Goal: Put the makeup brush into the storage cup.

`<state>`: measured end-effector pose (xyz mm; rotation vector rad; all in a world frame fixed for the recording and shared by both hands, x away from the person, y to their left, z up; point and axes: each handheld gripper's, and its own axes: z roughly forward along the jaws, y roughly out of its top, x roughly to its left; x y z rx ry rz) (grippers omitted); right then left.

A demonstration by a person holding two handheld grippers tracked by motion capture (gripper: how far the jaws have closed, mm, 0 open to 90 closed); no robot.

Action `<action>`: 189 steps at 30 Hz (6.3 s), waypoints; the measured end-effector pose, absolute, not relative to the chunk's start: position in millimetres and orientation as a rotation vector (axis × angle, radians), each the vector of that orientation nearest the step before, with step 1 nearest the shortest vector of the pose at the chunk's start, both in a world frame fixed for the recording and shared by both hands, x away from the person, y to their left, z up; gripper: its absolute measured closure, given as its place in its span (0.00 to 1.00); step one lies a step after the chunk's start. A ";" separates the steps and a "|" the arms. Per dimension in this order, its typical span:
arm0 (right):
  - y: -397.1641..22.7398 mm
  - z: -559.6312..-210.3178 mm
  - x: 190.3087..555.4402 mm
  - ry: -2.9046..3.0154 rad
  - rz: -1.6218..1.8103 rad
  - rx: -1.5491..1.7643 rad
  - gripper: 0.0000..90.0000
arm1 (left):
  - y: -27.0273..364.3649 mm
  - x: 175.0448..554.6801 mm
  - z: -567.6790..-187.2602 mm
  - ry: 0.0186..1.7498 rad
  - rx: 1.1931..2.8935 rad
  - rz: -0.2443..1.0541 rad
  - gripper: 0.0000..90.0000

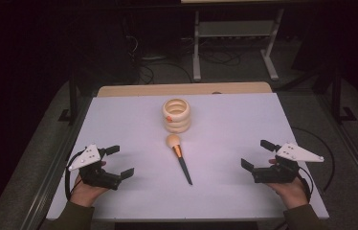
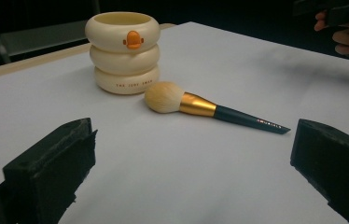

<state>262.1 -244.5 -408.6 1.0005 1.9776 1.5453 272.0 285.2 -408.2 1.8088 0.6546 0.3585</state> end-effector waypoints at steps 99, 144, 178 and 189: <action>-192.1 -380.2 309.2 2.034 1.672 0.927 0.00 | 281.3 271.5 -410.9 0.633 1.817 0.351 0.00; -161.2 -378.7 323.7 2.093 1.686 0.890 0.00 | 280.2 272.0 -411.2 0.624 1.817 0.344 0.00; -128.4 -373.5 338.4 2.120 1.722 0.834 0.00 | 278.5 272.3 -411.2 0.621 1.804 0.337 0.00; -123.6 -375.6 338.9 2.133 1.718 0.832 0.00 | 277.4 271.9 -411.2 0.620 1.806 0.336 0.00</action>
